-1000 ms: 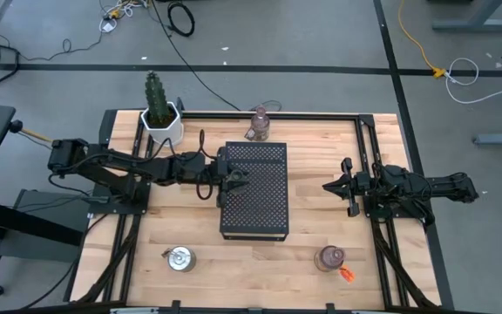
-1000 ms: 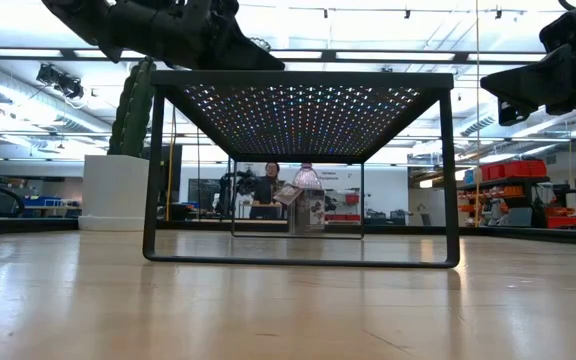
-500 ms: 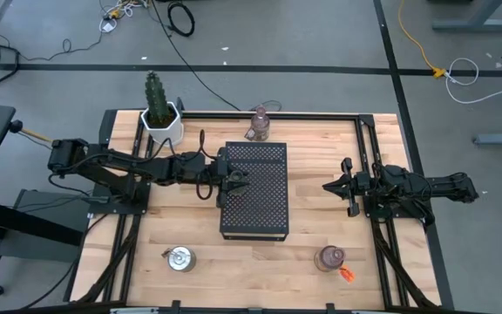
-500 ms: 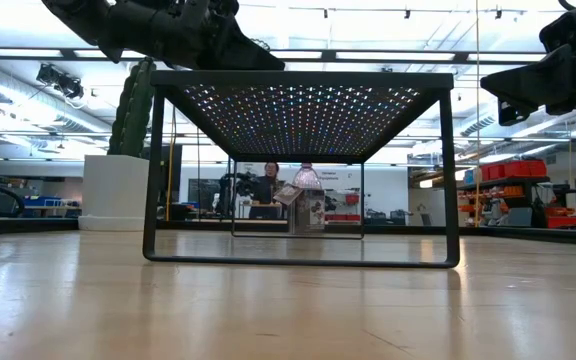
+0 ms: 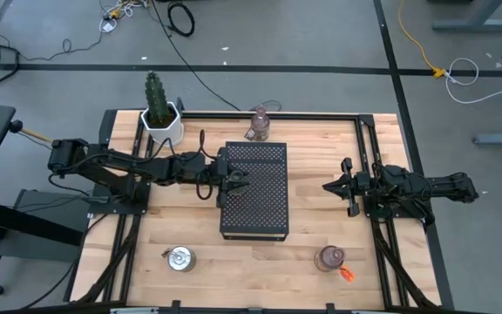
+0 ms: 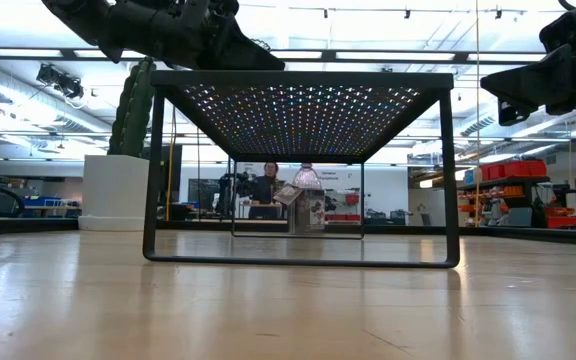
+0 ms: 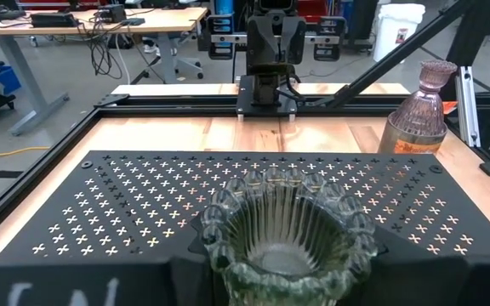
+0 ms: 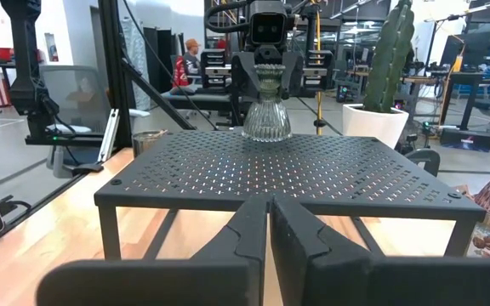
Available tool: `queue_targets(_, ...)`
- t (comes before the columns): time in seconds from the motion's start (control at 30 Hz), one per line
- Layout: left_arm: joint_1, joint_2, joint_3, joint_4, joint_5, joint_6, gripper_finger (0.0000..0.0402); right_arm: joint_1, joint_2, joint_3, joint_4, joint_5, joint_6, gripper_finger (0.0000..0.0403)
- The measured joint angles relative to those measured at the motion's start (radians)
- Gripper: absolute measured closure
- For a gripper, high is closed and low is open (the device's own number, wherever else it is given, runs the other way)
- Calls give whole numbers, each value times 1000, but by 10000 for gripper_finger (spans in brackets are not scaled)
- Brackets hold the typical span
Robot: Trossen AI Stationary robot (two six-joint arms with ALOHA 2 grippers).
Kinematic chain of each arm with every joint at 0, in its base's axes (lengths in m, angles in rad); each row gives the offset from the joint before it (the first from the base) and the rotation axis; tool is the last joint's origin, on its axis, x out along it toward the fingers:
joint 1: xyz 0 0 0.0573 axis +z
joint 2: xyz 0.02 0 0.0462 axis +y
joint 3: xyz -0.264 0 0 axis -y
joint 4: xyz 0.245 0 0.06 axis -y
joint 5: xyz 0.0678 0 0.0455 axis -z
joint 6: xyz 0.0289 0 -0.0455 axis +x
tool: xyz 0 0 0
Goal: Pick & Place candle stick holders
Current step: Put the green candle vase on the shelf
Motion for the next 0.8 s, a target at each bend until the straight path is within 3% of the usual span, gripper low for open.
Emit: queue_targets(0.8,0,0,1,23,0,-26,273,0,0,0,0,0,0,380)
